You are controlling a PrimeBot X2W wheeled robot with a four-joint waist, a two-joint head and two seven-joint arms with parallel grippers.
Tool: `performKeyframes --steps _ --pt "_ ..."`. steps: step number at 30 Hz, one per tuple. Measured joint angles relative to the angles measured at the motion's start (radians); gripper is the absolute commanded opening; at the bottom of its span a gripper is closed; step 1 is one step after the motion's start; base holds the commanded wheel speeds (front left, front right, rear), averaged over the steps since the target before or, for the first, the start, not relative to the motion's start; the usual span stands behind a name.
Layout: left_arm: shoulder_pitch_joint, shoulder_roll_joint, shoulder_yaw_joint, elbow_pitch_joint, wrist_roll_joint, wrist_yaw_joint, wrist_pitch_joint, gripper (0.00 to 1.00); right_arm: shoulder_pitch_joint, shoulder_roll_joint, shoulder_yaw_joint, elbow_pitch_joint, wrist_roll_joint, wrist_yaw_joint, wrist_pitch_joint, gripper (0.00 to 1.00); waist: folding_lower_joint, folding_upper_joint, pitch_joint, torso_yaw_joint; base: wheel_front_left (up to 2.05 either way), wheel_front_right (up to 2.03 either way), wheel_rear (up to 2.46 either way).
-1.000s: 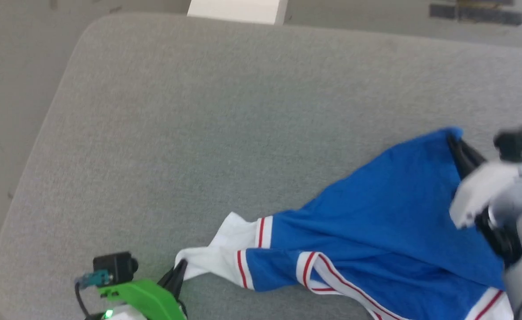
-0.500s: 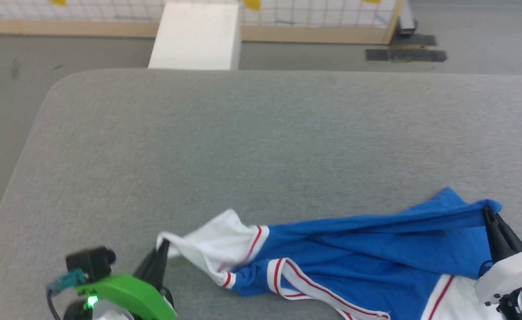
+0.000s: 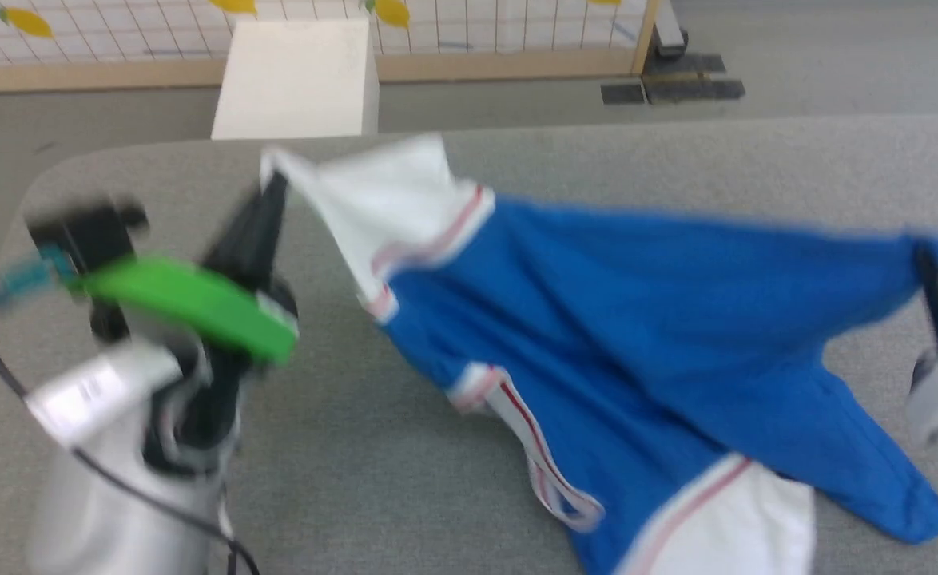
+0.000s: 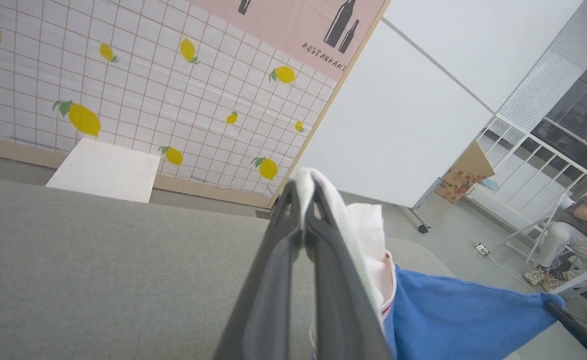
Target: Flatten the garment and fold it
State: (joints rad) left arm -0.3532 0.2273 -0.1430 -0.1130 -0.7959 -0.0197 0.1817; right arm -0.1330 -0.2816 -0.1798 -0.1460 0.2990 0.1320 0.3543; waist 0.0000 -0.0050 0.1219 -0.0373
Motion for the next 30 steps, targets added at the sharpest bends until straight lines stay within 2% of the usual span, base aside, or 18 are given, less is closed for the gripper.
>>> performKeyframes --steps 7,11,16,24,30 --pt "-0.374 0.000 0.021 0.078 0.000 0.014 0.040 0.00 -0.335 -0.085 0.079 0.029 0.021 0.000 0.111 0.00 0.0000 0.0000 0.092 -0.020 0.00 0.00 0.00" --pt "-0.597 0.000 0.044 0.142 0.025 0.040 0.020 0.00 -0.560 -0.090 0.119 0.084 0.015 0.000 0.151 0.00 0.0000 0.0000 0.166 -0.034 0.00 0.00 0.00" --pt "-0.845 0.017 0.067 0.225 0.084 0.062 -0.031 0.00 -0.804 -0.067 0.140 0.182 -0.019 0.000 0.147 0.00 0.0001 0.0000 0.263 -0.053 0.00 0.00 0.00" --pt "-1.188 0.039 0.092 0.331 0.158 0.061 -0.188 0.00 -1.114 -0.004 0.122 0.321 -0.147 0.000 0.033 0.00 0.0002 0.0000 0.411 -0.087 0.00 0.00 0.00" --pt "-1.293 0.040 0.078 0.400 0.180 0.001 -0.285 0.00 -1.213 0.021 0.113 0.375 -0.248 0.000 -0.099 0.00 0.0002 0.0000 0.481 -0.103 0.00 0.00 0.00"
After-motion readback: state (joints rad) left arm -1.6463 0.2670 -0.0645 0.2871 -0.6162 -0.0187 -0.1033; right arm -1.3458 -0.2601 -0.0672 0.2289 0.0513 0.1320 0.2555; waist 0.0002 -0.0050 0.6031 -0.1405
